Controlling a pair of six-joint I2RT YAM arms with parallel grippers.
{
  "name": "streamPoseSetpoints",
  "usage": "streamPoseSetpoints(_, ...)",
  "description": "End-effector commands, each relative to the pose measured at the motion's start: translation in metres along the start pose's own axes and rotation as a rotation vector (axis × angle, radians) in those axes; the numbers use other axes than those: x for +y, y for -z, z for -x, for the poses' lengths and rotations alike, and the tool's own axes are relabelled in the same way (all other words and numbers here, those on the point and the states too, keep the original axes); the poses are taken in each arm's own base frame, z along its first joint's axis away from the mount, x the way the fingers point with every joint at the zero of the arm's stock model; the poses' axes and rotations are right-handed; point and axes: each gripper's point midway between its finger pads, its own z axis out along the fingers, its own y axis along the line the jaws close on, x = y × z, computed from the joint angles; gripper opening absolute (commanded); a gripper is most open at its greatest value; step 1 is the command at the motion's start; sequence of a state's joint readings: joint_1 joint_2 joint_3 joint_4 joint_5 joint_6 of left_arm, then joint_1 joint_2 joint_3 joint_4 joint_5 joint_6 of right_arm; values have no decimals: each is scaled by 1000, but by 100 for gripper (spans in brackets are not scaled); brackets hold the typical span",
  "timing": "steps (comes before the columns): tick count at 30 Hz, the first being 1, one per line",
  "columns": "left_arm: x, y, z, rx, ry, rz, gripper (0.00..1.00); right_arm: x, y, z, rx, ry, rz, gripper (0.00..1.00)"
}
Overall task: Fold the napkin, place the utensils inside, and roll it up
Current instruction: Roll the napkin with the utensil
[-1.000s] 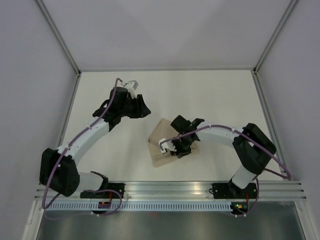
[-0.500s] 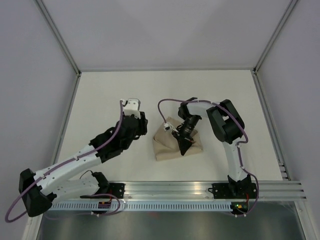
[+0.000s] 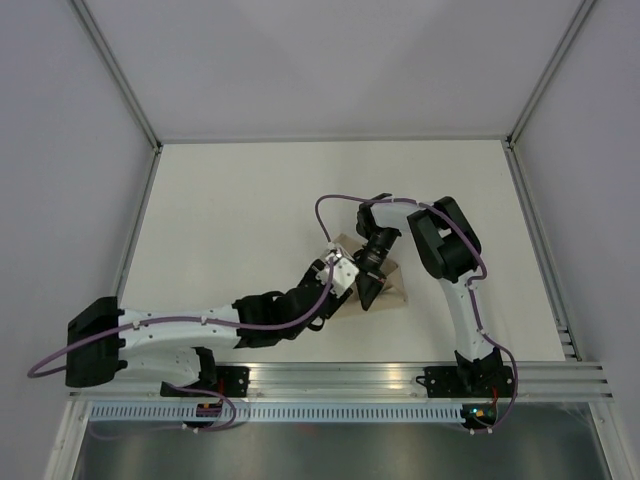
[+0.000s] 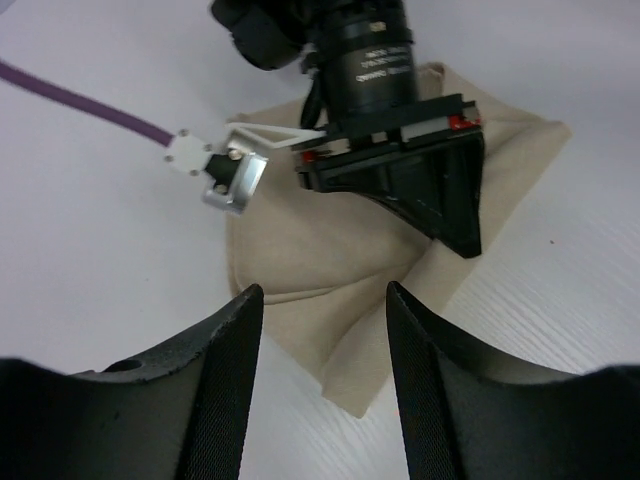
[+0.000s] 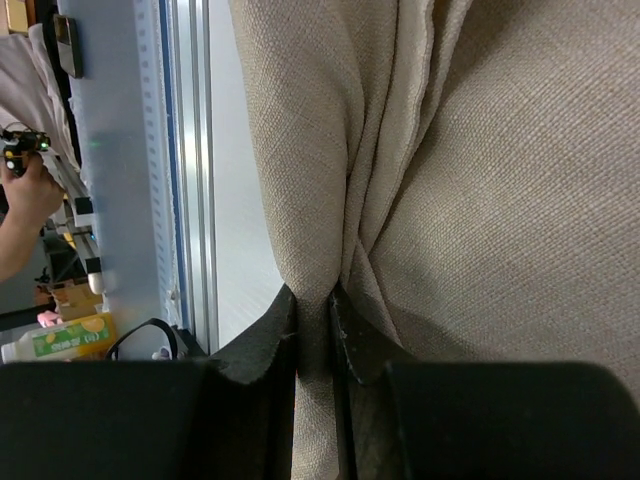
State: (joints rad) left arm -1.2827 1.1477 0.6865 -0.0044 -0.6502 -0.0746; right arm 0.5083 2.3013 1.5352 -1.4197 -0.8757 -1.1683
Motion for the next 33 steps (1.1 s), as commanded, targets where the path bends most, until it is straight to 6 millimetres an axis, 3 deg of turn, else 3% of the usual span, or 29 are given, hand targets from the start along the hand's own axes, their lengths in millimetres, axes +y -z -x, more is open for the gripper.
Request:
streamPoseSetpoints(1,-43,-12,4,25,-91,-172,58,-28,-1,-5,30,18,-61,1)
streamPoseSetpoints(5,-76,-21,-19,97,-119,-301,59,-32,-1,-6,33,2,-78,1)
streamPoseSetpoints(14,-97,-42,-47,168,-107,-430,64,-39,-1,-8,43,-21,-110,1)
streamPoseSetpoints(24,-85,-66,-62,200,-46,-451,61,-40,-1,-7,43,-26,-114,1)
streamPoseSetpoints(30,-91,-70,-72,227,-21,-507,45,-42,-1,-6,39,-32,-120,1)
streamPoseSetpoints(33,-96,-68,-76,232,1,-529,42,-43,0,-6,34,-38,-125,1)
